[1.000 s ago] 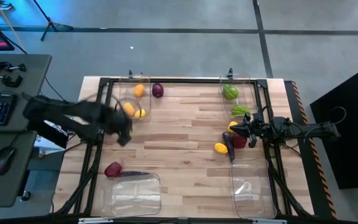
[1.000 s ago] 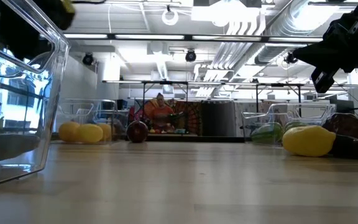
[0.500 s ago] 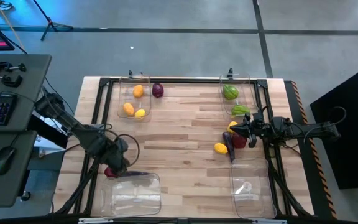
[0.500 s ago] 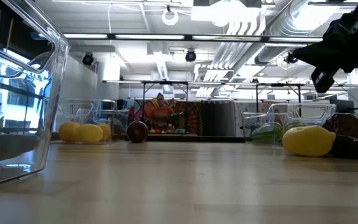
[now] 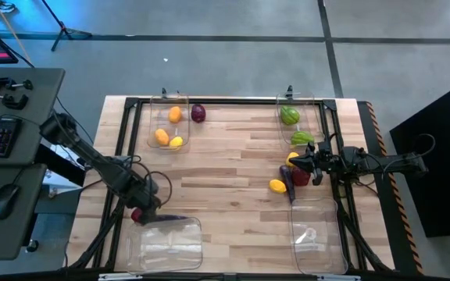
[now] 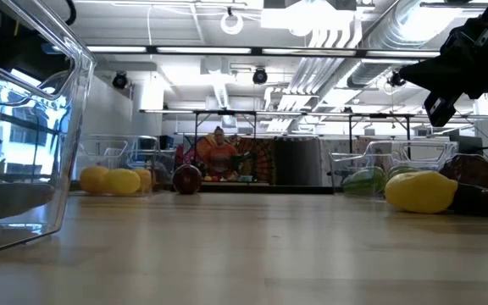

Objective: Sort produce into baskets
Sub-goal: Put the red apple into the bottom left transparent bin

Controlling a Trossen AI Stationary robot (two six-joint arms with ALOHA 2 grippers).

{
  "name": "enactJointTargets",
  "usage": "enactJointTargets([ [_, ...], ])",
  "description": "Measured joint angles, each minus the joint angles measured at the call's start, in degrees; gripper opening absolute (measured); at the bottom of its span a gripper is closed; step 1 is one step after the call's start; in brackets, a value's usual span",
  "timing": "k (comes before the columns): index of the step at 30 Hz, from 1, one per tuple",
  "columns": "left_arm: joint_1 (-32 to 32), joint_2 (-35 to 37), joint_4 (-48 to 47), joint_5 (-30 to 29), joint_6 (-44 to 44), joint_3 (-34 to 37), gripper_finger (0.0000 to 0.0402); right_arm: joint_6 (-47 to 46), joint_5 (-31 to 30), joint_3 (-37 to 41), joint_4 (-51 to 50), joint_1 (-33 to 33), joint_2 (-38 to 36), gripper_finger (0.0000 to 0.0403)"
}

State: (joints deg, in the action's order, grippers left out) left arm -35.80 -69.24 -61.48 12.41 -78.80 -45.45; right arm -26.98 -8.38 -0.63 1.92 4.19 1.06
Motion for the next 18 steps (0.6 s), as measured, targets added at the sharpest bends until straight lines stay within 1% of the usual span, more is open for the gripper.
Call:
enactJointTargets([
  [2,0.36,1.02,-0.13,-1.60,-1.44,0.00,0.0398,0.00,0.01,0.00,0.00,0.00,0.00,0.0000],
  [4,0.37,1.67,-0.07,-1.97,-2.47,0.00,0.0398,0.00,0.00,0.01,-0.01,0.00,0.00,0.0000],
  [8,-0.53,1.79,-0.10,-0.03,-4.31,0.00,0.0397,0.00,0.00,0.00,0.00,-0.01,0.00,0.0000],
  [10,-1.30,1.23,-0.17,-0.38,-6.24,0.00,0.0397,0.00,0.00,-0.01,-0.01,0.00,0.00,0.0000],
  [14,-1.71,-0.49,-0.01,-0.87,-6.44,1.09,0.0397,0.00,0.02,0.00,0.00,-0.01,0.00,0.0000],
  [18,-1.67,-2.11,0.41,1.29,-8.11,2.84,0.0397,0.00,0.01,-0.01,0.01,-0.01,0.00,0.0000],
])
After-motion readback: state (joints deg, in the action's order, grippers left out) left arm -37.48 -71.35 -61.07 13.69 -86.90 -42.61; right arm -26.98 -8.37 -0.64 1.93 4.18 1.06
